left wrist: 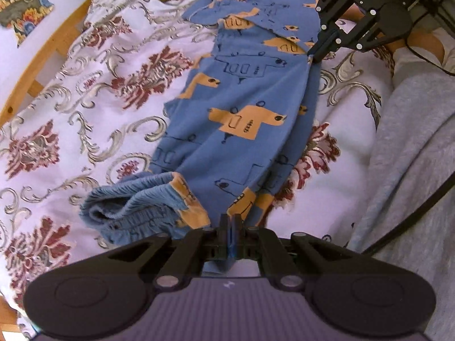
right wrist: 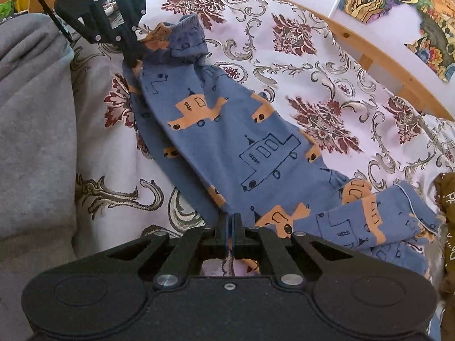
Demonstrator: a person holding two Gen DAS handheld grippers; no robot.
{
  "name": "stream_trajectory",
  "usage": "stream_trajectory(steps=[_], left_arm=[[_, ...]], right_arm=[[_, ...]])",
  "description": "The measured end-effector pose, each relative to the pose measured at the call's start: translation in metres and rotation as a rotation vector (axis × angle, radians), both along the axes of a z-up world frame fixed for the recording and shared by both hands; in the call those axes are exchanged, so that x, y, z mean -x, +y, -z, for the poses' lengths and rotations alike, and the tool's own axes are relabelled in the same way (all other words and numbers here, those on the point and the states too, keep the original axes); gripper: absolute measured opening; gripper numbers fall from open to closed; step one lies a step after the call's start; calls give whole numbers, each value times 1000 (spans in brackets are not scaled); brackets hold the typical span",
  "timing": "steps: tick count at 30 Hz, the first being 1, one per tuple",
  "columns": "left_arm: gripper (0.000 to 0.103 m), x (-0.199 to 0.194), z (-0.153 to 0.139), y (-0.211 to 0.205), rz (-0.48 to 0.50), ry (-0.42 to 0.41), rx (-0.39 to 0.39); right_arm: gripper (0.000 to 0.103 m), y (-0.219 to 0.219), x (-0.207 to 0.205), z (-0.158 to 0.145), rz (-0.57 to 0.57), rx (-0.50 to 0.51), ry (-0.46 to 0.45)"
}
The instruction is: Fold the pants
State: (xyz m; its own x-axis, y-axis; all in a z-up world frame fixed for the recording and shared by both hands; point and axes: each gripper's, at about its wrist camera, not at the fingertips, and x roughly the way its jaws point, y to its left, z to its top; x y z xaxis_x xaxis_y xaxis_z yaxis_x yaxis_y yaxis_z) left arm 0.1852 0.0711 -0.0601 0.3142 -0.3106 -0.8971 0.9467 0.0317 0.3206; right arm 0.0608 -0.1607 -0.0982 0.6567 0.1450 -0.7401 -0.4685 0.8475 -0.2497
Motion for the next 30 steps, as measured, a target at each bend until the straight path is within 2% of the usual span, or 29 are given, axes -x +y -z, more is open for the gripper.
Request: stream_trajectory(steps=[5, 6, 7, 8, 10, 11, 12, 13, 14, 15, 18, 20, 25, 28, 30], left_arm=[[12, -6, -3, 1, -20, 65, -23], [16, -9, -5, 0, -31, 82, -24], [26, -12, -9, -1, -44, 101, -23], [32, -16, -14, -1, -60, 128, -20], [58, -21, -27, -3, -78, 186, -14], [64, -22, -33, -4, -81, 216, -10], [76, -21, -40, -6, -83, 232, -6], [89, -19, -48, -7, -87, 236, 3], [93, -16, -55, -9, -91, 228, 17], [96, -13, -62, -10, -93, 220, 34], [99, -4, -82, -15, -108, 231, 71], [101, 3, -94, -19, -142, 216, 136], [103, 17, -112, -45, -363, 227, 386], [103, 29, -104, -73, -471, 244, 517], [103, 34, -92, -91, -515, 272, 571]], right_arm=[[3, -2, 1, 0, 9, -25, 10], [3, -2, 1, 1, 8, -27, 12], [4, -2, 2, 1, 6, -33, 19], [6, -2, 2, 2, 4, -41, 33], [14, -3, 5, 2, 5, -58, 55], [20, -4, 7, 0, 7, -68, 64], [33, -6, 10, -3, 9, -82, 68], [42, -9, 13, -8, 15, -98, 65], [60, -13, 17, -13, 24, -119, 63], [75, -16, 21, -18, 33, -139, 60], [91, -31, 31, -34, 94, -203, 35], [101, -43, 37, -46, 157, -224, -19], [102, -79, 42, -69, 342, -248, -137], [102, -109, 42, -82, 449, -247, -173], [102, -134, 40, -87, 487, -267, -166]])
